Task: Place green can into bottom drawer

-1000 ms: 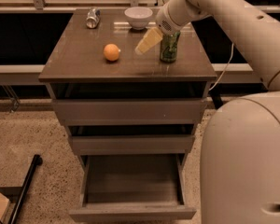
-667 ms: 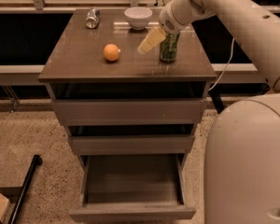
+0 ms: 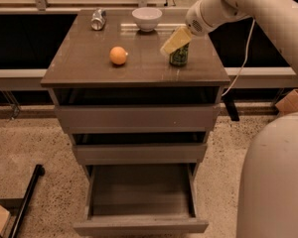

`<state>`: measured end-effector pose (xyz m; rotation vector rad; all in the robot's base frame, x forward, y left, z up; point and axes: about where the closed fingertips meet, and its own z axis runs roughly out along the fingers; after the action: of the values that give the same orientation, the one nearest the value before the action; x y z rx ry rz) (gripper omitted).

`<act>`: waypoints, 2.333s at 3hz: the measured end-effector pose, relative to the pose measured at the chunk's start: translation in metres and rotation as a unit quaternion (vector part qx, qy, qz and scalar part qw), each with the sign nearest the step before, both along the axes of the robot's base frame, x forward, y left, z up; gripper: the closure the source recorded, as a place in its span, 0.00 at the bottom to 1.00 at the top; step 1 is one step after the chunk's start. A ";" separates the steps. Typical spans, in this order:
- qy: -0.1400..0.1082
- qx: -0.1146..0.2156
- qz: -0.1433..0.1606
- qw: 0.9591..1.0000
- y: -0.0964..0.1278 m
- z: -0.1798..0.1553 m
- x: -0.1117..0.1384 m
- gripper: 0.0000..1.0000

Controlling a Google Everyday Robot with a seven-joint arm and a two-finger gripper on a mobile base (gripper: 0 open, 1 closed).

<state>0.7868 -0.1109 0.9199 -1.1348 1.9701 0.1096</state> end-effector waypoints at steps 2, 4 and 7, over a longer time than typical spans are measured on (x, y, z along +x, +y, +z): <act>0.024 0.016 -0.010 1.000 -0.013 -0.019 0.004 0.16; 0.045 0.036 -0.010 0.998 -0.012 -0.037 0.012 0.71; -0.060 -0.036 0.019 0.997 0.049 0.059 -0.092 1.00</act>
Offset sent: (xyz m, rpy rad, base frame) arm 0.0092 -0.0183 -0.0248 0.0607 0.0709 -0.0219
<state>0.6951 -0.0621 0.9793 -1.1980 1.8589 -0.0108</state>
